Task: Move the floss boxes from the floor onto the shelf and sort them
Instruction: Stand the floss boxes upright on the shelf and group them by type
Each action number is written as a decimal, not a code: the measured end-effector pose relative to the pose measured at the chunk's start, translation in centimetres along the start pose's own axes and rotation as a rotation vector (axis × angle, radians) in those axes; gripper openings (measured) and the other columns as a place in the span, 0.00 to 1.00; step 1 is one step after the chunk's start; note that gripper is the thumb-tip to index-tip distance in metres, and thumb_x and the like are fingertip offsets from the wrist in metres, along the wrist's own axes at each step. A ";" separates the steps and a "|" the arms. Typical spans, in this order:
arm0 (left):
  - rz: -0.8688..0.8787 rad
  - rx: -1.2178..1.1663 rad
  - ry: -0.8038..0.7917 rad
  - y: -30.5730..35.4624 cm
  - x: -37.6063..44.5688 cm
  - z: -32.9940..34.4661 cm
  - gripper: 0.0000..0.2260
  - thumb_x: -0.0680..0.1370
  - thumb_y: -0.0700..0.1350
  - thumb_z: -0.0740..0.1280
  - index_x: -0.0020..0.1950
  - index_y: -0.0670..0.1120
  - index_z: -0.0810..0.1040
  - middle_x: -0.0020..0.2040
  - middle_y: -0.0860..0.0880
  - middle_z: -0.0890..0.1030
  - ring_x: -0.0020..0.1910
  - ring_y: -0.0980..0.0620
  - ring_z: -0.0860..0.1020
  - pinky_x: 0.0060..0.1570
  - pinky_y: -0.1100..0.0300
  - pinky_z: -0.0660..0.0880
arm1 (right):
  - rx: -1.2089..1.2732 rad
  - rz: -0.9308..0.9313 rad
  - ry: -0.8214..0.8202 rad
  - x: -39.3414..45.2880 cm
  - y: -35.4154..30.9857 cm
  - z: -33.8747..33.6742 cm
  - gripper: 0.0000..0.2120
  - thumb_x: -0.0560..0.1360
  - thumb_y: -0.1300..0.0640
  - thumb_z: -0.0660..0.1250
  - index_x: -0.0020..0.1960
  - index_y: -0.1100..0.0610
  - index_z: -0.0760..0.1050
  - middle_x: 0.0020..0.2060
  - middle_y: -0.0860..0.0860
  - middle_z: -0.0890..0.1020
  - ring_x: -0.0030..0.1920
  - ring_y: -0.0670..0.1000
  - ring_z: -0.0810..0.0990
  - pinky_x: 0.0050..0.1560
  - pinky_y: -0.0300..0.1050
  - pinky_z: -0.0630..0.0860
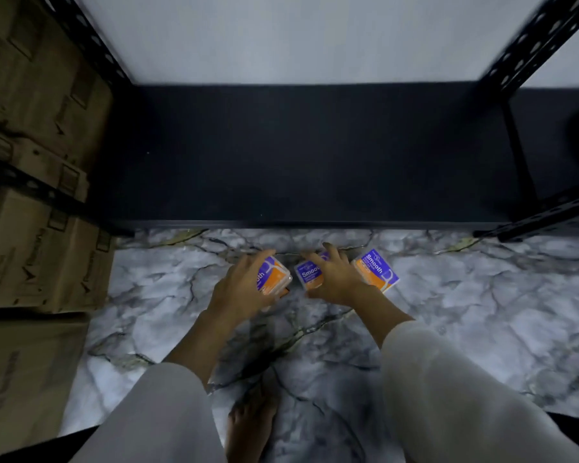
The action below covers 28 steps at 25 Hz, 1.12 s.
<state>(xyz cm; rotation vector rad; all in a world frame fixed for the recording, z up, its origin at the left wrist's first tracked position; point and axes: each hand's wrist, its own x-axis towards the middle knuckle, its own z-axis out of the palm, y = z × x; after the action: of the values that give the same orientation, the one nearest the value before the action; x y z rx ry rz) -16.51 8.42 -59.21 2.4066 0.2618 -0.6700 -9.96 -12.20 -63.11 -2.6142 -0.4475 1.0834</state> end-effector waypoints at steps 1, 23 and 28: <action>0.014 -0.005 0.011 -0.2 0.0 0.0 0.39 0.67 0.57 0.75 0.73 0.60 0.60 0.67 0.51 0.69 0.62 0.48 0.72 0.56 0.46 0.76 | -0.025 -0.008 -0.011 0.3 -0.1 0.5 0.40 0.69 0.43 0.71 0.75 0.42 0.55 0.77 0.54 0.46 0.75 0.64 0.50 0.70 0.64 0.61; 0.306 0.167 0.338 13.1 -14.2 -15.6 0.39 0.67 0.50 0.76 0.73 0.57 0.61 0.66 0.54 0.71 0.61 0.48 0.70 0.60 0.50 0.73 | -0.053 -0.096 0.492 -21.4 -6.4 -16.9 0.35 0.67 0.44 0.73 0.70 0.44 0.62 0.71 0.52 0.59 0.67 0.59 0.62 0.65 0.54 0.69; 0.425 0.228 0.499 19.3 -19.8 -21.9 0.37 0.68 0.52 0.75 0.73 0.56 0.62 0.67 0.56 0.71 0.63 0.51 0.69 0.58 0.56 0.71 | 0.021 -0.194 0.734 -29.8 -9.1 -24.0 0.40 0.65 0.43 0.74 0.72 0.50 0.61 0.69 0.50 0.60 0.66 0.56 0.63 0.65 0.48 0.67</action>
<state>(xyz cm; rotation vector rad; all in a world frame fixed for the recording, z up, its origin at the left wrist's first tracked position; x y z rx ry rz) -18.13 6.21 -24.07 2.6961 -0.1359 0.1047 -14.28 -18.53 -24.52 -2.6369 -0.4852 0.0350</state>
